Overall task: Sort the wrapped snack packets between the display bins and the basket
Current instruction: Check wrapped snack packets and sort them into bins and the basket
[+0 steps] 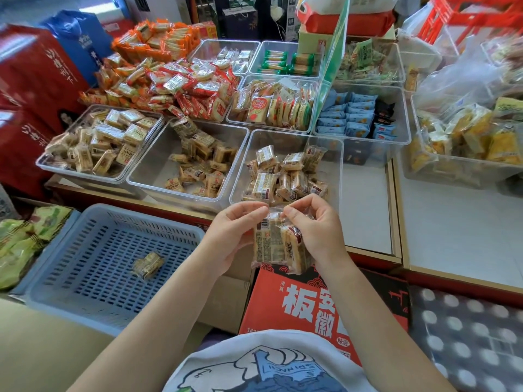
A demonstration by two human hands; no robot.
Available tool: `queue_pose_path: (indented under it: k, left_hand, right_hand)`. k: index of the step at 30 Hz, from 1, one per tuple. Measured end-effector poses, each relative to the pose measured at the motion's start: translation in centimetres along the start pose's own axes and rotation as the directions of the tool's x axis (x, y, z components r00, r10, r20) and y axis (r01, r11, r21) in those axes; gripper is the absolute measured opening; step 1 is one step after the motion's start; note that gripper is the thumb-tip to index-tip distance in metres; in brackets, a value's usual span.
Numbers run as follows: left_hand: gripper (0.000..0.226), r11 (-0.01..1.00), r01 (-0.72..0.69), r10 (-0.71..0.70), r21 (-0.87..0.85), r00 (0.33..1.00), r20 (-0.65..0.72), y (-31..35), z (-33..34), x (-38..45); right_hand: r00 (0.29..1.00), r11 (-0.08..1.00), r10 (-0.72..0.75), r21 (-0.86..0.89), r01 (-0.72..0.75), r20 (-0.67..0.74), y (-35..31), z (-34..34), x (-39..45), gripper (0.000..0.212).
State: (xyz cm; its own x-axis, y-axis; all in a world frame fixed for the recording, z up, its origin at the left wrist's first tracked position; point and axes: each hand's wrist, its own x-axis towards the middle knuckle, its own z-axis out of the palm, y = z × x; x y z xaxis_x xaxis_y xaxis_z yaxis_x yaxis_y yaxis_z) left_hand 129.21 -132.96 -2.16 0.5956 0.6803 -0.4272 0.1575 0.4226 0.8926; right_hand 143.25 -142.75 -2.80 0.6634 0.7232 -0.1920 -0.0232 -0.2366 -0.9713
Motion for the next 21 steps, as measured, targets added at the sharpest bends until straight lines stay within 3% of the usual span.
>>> queue_pose_path:
  k: [3, 6, 10, 13, 16, 21]
  left_hand:
    - [0.061, 0.991, 0.104, -0.118, 0.085, 0.978, 0.172, -0.8, -0.2, -0.1]
    - [0.054, 0.989, 0.136, -0.144, 0.063, 0.978, 0.148, -1.7, 0.1, 0.0]
    - [0.037, 0.991, 0.085, -0.090, 0.101, 0.995, 0.050, -1.7, 0.3, 0.2]
    - [0.060, 0.987, 0.041, -0.062, 0.153, 0.989, 0.135, -1.3, 0.9, 0.0]
    - [0.072, 0.969, -0.005, -0.018, 0.246, 0.996, 0.089, -1.8, 1.4, 0.2]
    - [0.071, 0.991, 0.011, -0.013, 0.134, 1.000, 0.015, -1.9, 0.2, 0.4]
  right_hand:
    - [0.999, 0.997, 0.049, 0.052, -0.049, -0.004, -0.1, 0.0, 0.0, 0.009]
    - [0.995, 0.993, 0.095, 0.073, -0.093, -0.024, 0.0, 0.3, 0.1, 0.012]
    - [0.978, 0.977, 0.206, 0.066, -0.203, -0.029, -0.3, 0.4, 0.5, 0.053]
    - [0.961, 0.957, 0.274, 0.094, -0.275, 0.025, -0.9, 0.7, 0.5, 0.065]
    - [0.946, 0.934, 0.302, 0.162, -0.318, 0.118, -0.8, 1.4, 0.5, 0.052]
    - [0.945, 0.940, 0.240, 0.189, -0.283, 0.222, -0.6, 0.6, 0.7, 0.020]
